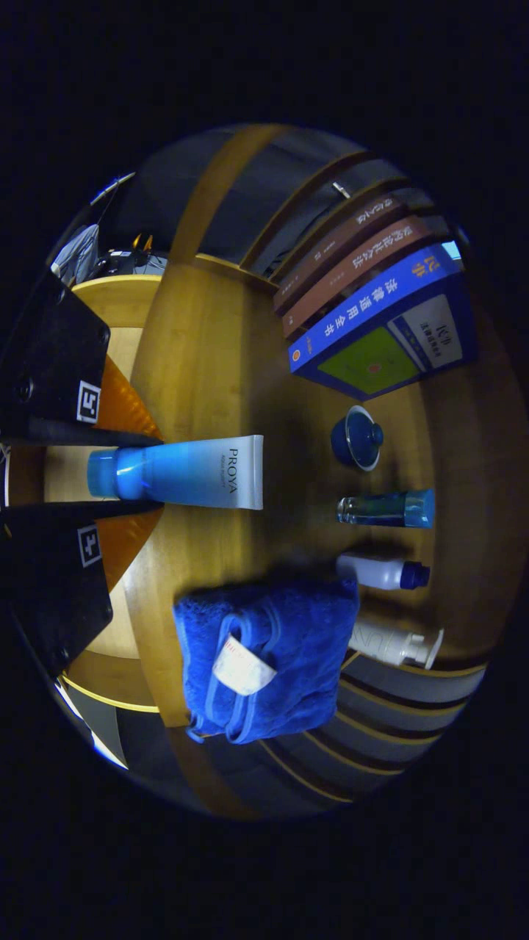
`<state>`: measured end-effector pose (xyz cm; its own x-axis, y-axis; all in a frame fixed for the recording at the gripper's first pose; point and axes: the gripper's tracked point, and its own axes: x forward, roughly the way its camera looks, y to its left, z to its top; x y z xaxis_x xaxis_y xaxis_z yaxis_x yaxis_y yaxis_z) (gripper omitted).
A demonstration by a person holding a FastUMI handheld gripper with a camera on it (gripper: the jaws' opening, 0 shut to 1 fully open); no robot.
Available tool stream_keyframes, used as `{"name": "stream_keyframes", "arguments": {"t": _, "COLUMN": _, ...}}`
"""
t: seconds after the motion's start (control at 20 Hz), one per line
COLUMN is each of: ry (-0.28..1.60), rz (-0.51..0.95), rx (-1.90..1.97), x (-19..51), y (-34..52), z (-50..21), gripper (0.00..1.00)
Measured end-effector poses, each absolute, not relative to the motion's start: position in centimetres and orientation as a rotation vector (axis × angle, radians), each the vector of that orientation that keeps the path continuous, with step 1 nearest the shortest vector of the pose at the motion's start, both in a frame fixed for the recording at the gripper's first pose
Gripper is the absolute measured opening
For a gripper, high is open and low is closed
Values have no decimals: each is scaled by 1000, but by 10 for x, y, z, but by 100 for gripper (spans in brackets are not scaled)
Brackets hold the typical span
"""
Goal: Pull open the drawer, take out the items inside it, and place them on the countertop above the cabinet.
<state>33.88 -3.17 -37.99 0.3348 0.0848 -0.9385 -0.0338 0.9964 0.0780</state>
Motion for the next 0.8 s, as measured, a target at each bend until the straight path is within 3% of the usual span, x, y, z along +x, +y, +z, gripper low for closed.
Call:
{"name": "stream_keyframes", "arguments": {"t": 0.35, "ry": 1244, "rz": 62, "rx": 38, "x": 359, "y": -32, "z": -398, "gripper": 39}}
{"name": "stream_keyframes", "arguments": {"t": 0.6, "ry": 1219, "rz": 46, "rx": 33, "x": 364, "y": -34, "z": -394, "gripper": 51}}
{"name": "stream_keyframes", "arguments": {"t": 0.8, "ry": 1196, "rz": 40, "rx": 41, "x": 358, "y": -34, "z": -389, "gripper": 91}}
